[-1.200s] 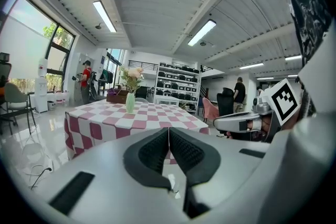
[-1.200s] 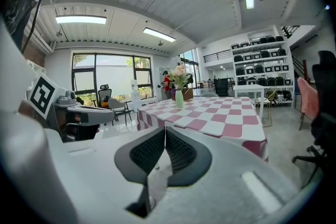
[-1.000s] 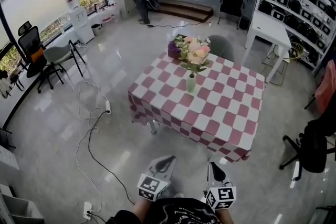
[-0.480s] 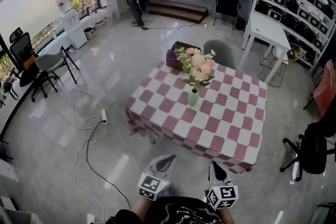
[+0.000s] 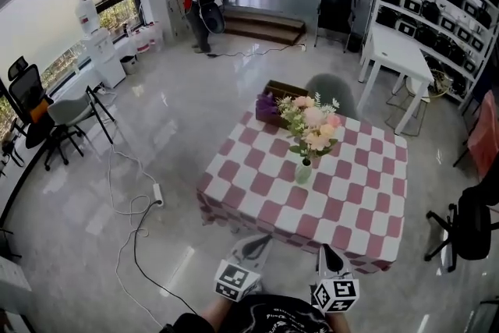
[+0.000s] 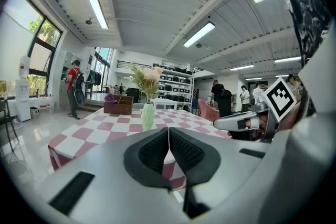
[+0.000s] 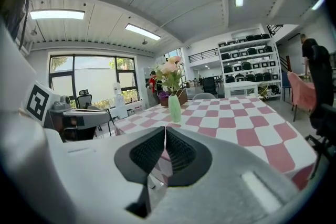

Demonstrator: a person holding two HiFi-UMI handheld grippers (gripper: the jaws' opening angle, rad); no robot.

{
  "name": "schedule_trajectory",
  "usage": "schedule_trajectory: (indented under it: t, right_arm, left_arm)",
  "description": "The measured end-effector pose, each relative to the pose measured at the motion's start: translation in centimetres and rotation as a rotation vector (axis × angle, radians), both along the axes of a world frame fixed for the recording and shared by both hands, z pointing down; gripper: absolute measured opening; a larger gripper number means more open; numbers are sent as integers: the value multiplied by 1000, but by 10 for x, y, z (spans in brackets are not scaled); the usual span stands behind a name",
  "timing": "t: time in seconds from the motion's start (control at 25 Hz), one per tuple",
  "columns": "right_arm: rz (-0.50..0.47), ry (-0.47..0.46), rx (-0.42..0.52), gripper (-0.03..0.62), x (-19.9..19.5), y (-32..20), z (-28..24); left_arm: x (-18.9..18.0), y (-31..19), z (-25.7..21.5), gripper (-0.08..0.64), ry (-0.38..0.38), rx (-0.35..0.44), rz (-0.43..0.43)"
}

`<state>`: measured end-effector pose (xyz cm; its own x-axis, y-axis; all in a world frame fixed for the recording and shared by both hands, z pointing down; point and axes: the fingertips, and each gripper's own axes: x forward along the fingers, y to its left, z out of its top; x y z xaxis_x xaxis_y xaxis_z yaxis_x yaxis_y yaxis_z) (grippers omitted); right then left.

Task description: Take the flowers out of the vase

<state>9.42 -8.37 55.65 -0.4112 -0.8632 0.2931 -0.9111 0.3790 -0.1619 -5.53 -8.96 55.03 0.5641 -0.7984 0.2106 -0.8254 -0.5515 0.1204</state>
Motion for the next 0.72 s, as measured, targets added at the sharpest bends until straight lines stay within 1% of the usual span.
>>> schedule_trajectory:
  t: [0.12, 0.32, 0.48, 0.6, 0.72]
  right_arm:
    - [23, 8, 3, 9, -13, -12, 0]
    - [26, -3, 2, 9, -31, -26, -3]
    - [29, -18, -3, 25, -35, -36, -3]
    - [32, -21, -17, 66, -33, -46, -2]
    - [25, -21, -19, 66, -33, -58, -2]
  left_arm:
    - [-9, -11, -5, 12, 14, -1, 26]
    - [-29, -26, -8, 12, 14, 21, 15]
    - [-42, -36, -4, 12, 25, 6, -11]
    - [-44, -40, -1, 12, 28, -7, -17]
    - [-43, -47, -3, 12, 31, 0, -16]
